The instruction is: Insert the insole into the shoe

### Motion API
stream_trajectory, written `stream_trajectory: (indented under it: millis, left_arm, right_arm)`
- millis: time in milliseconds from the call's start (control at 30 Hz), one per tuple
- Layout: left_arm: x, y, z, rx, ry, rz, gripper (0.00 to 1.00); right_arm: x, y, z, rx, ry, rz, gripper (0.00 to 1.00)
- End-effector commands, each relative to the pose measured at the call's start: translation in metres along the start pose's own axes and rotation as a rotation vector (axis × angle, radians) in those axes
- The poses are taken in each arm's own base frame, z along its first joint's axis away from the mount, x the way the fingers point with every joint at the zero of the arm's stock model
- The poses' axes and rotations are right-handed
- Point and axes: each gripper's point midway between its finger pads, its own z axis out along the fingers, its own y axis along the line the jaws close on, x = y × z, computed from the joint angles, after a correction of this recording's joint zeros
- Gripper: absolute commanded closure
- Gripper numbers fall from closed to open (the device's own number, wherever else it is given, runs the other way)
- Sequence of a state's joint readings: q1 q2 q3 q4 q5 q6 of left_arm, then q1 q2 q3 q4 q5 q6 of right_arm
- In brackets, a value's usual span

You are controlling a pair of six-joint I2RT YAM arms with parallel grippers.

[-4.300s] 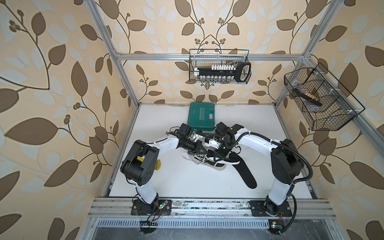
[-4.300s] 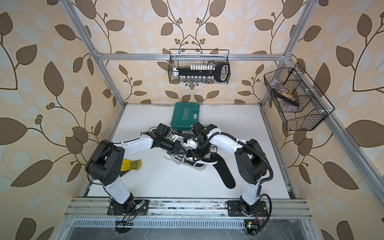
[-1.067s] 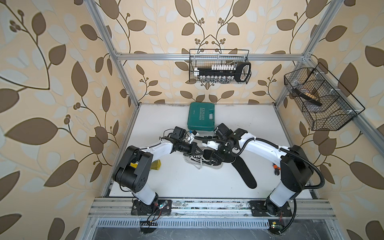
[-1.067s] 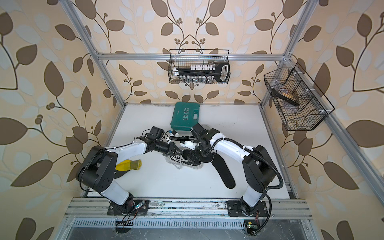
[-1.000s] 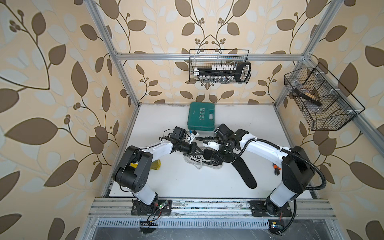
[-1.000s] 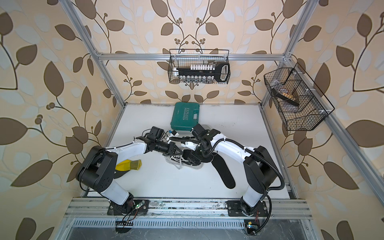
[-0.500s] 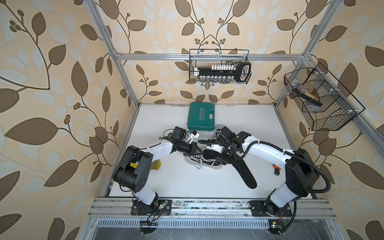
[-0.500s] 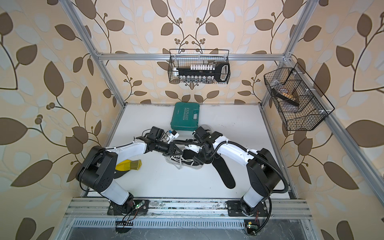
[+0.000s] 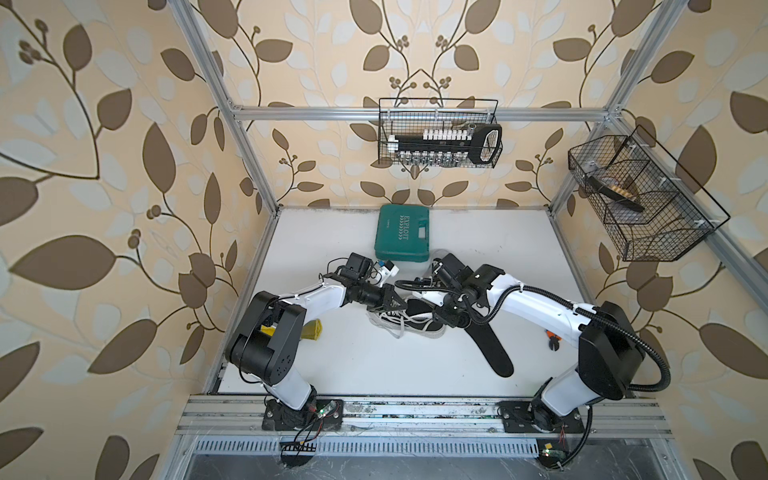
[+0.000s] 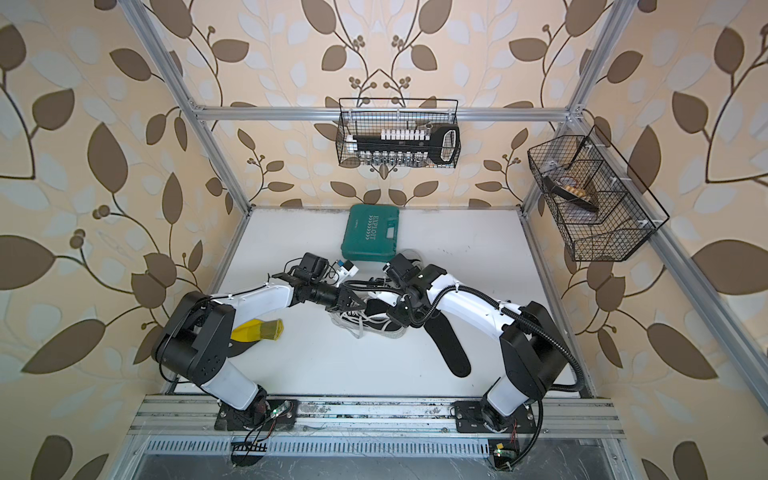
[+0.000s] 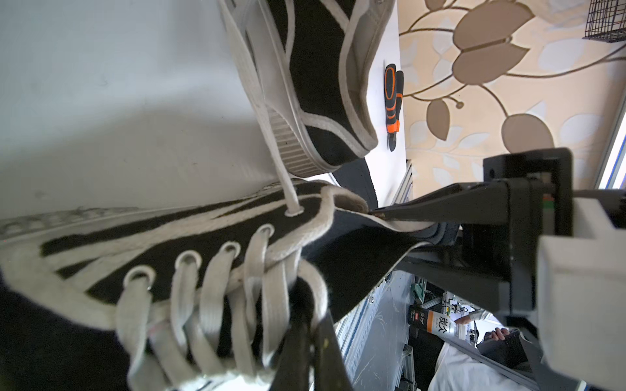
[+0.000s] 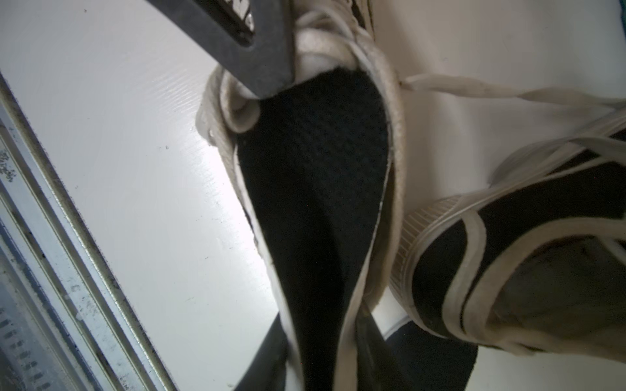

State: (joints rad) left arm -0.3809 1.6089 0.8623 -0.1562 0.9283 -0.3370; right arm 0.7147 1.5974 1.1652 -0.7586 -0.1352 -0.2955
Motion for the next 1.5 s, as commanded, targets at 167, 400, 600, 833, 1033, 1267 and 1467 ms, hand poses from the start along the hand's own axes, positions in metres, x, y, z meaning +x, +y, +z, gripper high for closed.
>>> stream_trajectory:
  millis: [167,400,600,833,1033,1267,1467]
  left_arm:
    - [-0.009,-0.023,-0.004,0.037,-0.023,0.052,1.0]
    - [-0.008,-0.023,-0.003,0.048,-0.016,0.051,1.0]
    - [-0.01,-0.024,-0.002,0.058,-0.016,0.047,1.0]
    - [-0.013,-0.031,-0.003,0.081,-0.025,0.05,1.0]
    - [-0.017,-0.033,-0.002,0.092,-0.017,0.045,1.0]
    - [-0.008,-0.025,0.0,0.091,-0.01,0.027,1.0]
    - [-0.005,-0.018,-0.005,0.08,-0.025,0.019,1.0]
  right_arm:
    - [-0.029,0.005,0.008,-0.038,-0.043,-0.064,0.79]
    - [-0.043,0.003,0.009,-0.042,-0.075,-0.088,0.82]
    - [-0.059,0.009,0.02,-0.087,-0.116,-0.066,0.83]
    - [-0.04,0.007,0.032,-0.065,-0.064,-0.046,0.85]
    - [-0.072,0.014,0.031,-0.098,-0.178,-0.058,0.85]
    - [-0.081,0.013,0.05,-0.118,-0.164,-0.061,0.8]
    - [-0.067,0.01,0.028,-0.052,-0.194,-0.062,0.61]
